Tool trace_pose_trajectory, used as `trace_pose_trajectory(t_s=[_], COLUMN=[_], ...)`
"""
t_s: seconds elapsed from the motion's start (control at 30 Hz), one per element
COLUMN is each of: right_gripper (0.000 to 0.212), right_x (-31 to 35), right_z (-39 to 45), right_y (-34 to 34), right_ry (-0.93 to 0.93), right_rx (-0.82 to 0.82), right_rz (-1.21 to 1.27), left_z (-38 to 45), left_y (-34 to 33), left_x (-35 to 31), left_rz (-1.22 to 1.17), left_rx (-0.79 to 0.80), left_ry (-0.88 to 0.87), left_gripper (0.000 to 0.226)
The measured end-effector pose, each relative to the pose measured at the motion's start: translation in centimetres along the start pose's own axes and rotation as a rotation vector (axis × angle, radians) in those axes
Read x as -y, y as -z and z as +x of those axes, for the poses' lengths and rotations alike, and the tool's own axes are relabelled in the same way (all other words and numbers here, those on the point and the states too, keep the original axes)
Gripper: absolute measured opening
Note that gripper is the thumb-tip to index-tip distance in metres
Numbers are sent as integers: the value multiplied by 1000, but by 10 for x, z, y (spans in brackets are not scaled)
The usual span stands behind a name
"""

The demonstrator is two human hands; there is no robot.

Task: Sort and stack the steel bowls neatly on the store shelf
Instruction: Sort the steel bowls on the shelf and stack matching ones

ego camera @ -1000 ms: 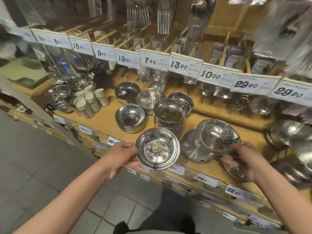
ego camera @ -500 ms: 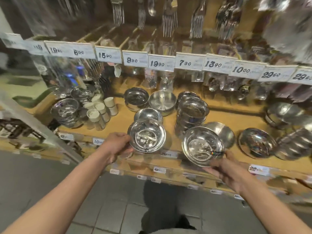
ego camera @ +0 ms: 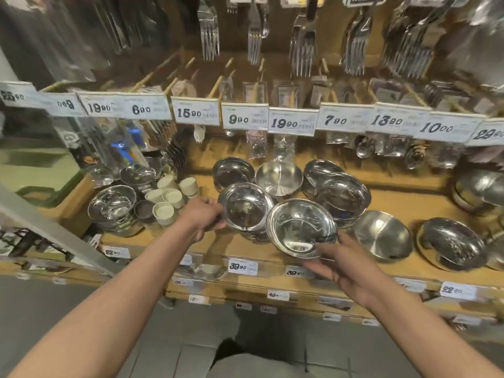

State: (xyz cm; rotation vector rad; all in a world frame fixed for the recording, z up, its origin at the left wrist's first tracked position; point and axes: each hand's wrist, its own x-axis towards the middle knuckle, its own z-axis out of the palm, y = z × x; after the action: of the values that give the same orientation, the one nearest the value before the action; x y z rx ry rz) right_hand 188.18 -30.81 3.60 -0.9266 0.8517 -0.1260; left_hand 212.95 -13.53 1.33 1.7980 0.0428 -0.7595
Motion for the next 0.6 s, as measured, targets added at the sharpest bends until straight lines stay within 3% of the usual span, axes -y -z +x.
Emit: trace_pose_trajectory(t_s=[0.23, 0.37, 0.43, 0.53, 0.6], right_gripper=[35, 41, 45, 49, 50], right_x=[11, 12, 11, 12, 12], right_z=[18, 28, 31, 35, 37], right_y=[-42, -62, -68, -77, -81], right_ry=[39, 40, 29, 30, 40], right_rx=[-150, -187, -211, -265, -280], right_rz=[119, 151, 152, 148, 154], left_z=[52, 71, 75, 83, 86], left_y=[-12, -19, -26, -33, -35], left_x=[-8, -7, -7, -5, -3], left_rz=[155, 236, 233, 335, 343], left_rx=[94, 260, 271, 243, 249], left_ry=[-24, -52, -40, -75, -54], left_gripper=[14, 17, 28, 5, 12])
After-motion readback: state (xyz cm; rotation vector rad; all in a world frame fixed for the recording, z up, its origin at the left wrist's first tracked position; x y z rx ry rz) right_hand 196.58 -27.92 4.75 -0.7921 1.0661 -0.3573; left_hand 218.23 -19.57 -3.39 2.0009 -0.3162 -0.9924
